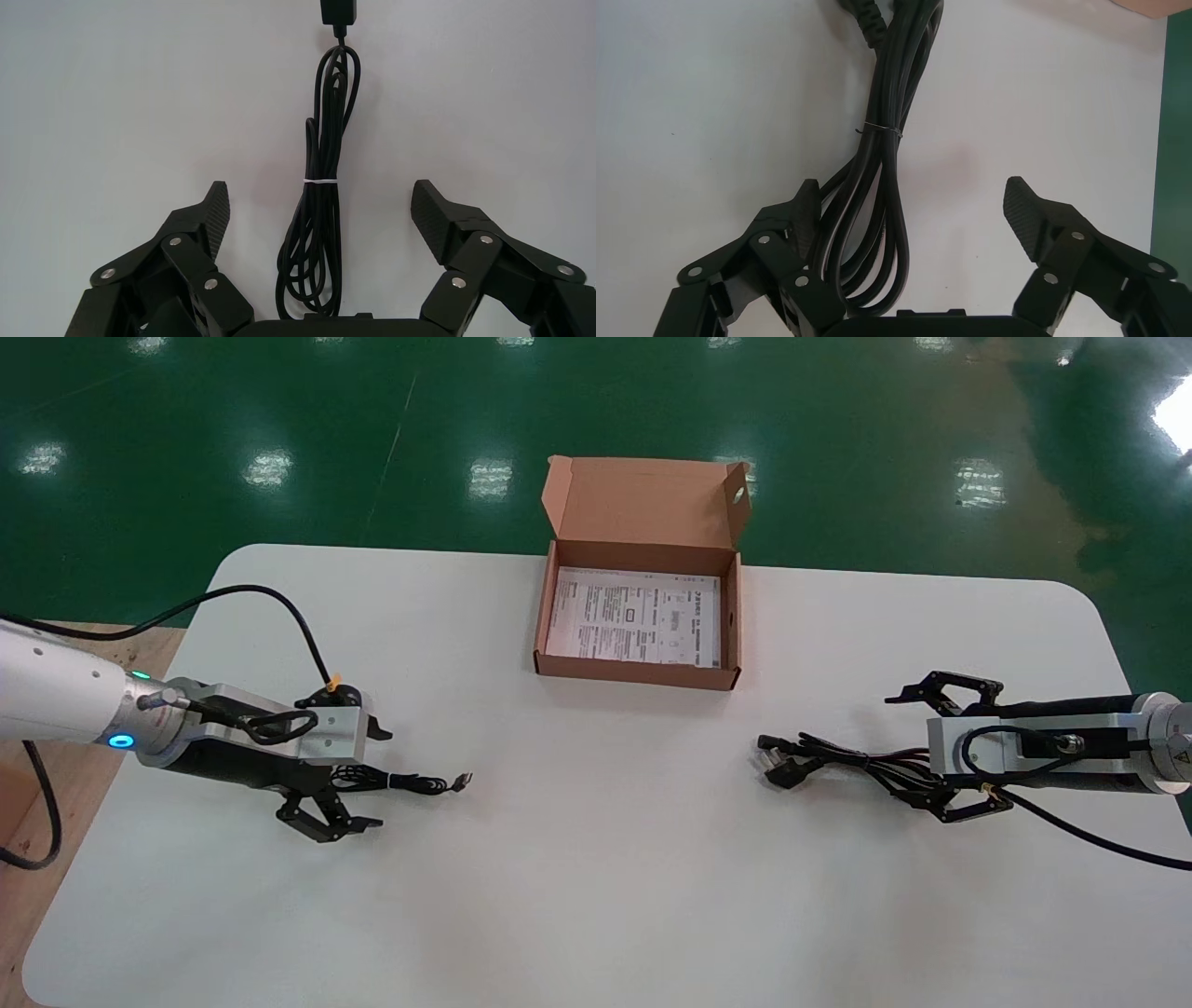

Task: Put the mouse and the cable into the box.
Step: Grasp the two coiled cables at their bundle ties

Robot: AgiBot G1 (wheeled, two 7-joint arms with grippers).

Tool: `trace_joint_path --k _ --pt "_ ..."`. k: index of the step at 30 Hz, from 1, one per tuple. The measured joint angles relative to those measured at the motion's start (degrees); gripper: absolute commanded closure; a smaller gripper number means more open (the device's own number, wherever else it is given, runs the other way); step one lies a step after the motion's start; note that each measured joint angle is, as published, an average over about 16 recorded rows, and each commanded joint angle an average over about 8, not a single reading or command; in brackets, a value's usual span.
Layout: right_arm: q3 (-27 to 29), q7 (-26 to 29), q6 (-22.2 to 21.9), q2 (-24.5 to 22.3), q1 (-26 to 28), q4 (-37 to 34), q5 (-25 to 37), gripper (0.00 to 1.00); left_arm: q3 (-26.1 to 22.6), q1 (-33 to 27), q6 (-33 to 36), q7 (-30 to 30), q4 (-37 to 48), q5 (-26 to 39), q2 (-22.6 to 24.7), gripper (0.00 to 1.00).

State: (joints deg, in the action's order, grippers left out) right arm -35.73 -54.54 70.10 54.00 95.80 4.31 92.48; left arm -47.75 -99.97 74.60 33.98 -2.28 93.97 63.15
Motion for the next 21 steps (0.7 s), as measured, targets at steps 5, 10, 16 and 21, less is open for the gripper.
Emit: trace_joint_path --k 5,10,16,21 --pt "0.0 0.0 0.1 -0.1 -0.1 0.2 -0.1 1.00 0.0 0.0 0.1 0.0 -0.2 0.0 -0.1 1.00" --pt "0.0 0.1 0.2 -0.1 -0.1 0.3 -0.1 1.00 0.0 0.1 0.2 0.0 -0.4 -0.1 -0.1 1.00" --pt "0.1 0.1 0.2 -0.1 -0.2 0.4 -0.1 1.00 0.1 0.1 0.3 0.0 -0.5 -0.1 -0.1 1.00" --pt "0.1 0.1 0.2 -0.2 -0.2 0.5 -0.2 1.00 0.1 0.1 0.3 0.0 -0.5 -0.2 -0.2 1.00"
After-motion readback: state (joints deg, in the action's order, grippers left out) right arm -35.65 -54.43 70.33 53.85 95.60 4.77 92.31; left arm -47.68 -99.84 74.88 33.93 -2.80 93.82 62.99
